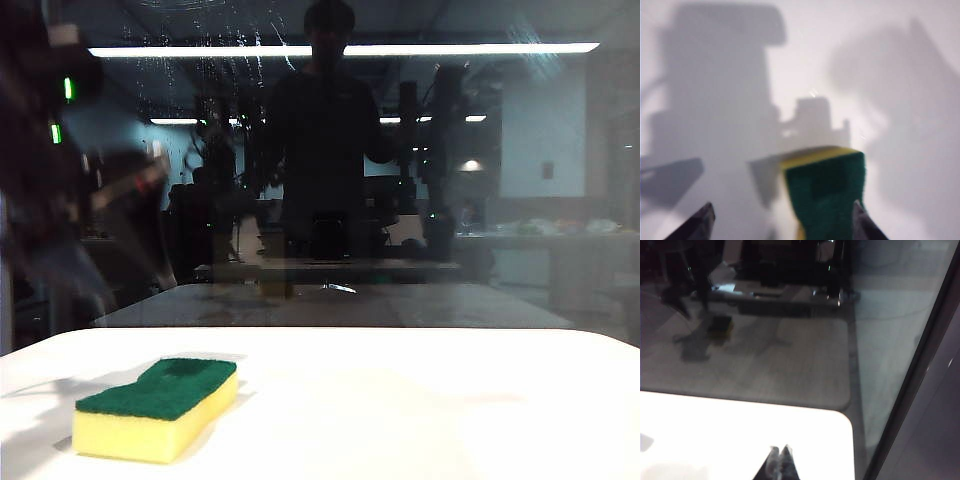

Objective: Reach upward to find where there is water on the glass, pick up the sponge from the table, dry the water, and finally place the sponge back on the table.

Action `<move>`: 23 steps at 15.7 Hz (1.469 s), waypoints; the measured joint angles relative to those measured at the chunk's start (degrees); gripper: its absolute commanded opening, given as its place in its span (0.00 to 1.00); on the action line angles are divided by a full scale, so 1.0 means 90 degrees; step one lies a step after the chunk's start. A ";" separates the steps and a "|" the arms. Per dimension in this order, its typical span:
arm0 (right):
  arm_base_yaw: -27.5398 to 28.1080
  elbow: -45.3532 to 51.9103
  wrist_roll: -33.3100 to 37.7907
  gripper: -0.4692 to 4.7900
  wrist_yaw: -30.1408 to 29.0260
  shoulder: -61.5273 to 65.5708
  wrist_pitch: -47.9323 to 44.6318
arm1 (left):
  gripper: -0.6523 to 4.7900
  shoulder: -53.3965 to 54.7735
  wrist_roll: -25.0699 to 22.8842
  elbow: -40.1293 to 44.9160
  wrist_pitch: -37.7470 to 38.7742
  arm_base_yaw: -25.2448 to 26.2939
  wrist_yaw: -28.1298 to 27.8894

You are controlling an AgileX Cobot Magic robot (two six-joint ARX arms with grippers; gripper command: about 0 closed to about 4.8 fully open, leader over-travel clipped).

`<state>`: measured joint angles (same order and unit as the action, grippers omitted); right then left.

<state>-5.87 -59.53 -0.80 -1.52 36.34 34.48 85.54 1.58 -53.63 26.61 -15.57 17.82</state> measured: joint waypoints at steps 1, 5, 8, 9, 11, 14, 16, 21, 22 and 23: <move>0.0000 0.0000 -0.0046 0.08 0.0000 -0.0012 -0.0017 | 0.74 -0.0155 -0.0100 -0.0070 0.0095 0.0010 -0.0126; 0.0007 0.0000 -0.0153 0.08 0.0029 -0.0107 -0.0151 | 0.61 -0.1724 -0.0522 -0.0267 0.0109 0.0034 -0.0561; 0.0010 0.0121 -0.0357 0.08 0.0163 -0.0211 -0.0372 | 0.55 -0.2698 -0.0869 -0.0270 0.0163 0.0036 -0.0867; 0.0012 0.0272 -0.0379 0.08 0.0175 -0.0304 -0.0457 | 0.55 -0.3053 -0.0903 -0.0270 0.0197 0.0036 -0.0908; 0.0015 0.0646 -0.0396 0.08 0.0197 -0.0515 -0.0682 | 0.54 -0.3662 -0.0920 -0.0272 0.0170 0.0032 -0.1086; 0.0015 0.1268 -0.0398 0.08 0.0197 -0.0923 -0.0925 | 0.38 -0.4228 -0.0920 -0.0272 0.0248 0.0039 -0.1345; 0.0015 0.1532 -0.0398 0.08 0.0197 -0.1146 -0.0942 | 0.38 -0.4459 -0.0923 -0.0272 0.0430 0.0041 -0.1647; 0.0015 0.1734 -0.0401 0.08 0.0539 -0.1807 -0.0993 | 0.33 -0.5027 -0.0928 -0.0270 0.0950 0.0816 -0.1821; 0.0017 0.1734 -0.0398 0.08 0.0585 -0.1899 -0.0993 | 0.32 -0.5132 -0.0928 -0.0267 0.1020 0.0957 -0.1834; 0.0017 0.1732 -0.0398 0.08 0.0597 -0.2008 -0.1001 | 0.30 -0.5287 -0.0925 -0.0267 0.1052 0.1001 -0.1824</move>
<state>-5.72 -43.94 -4.38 3.86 18.26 25.47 37.95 -6.74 -56.03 36.07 -6.57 1.41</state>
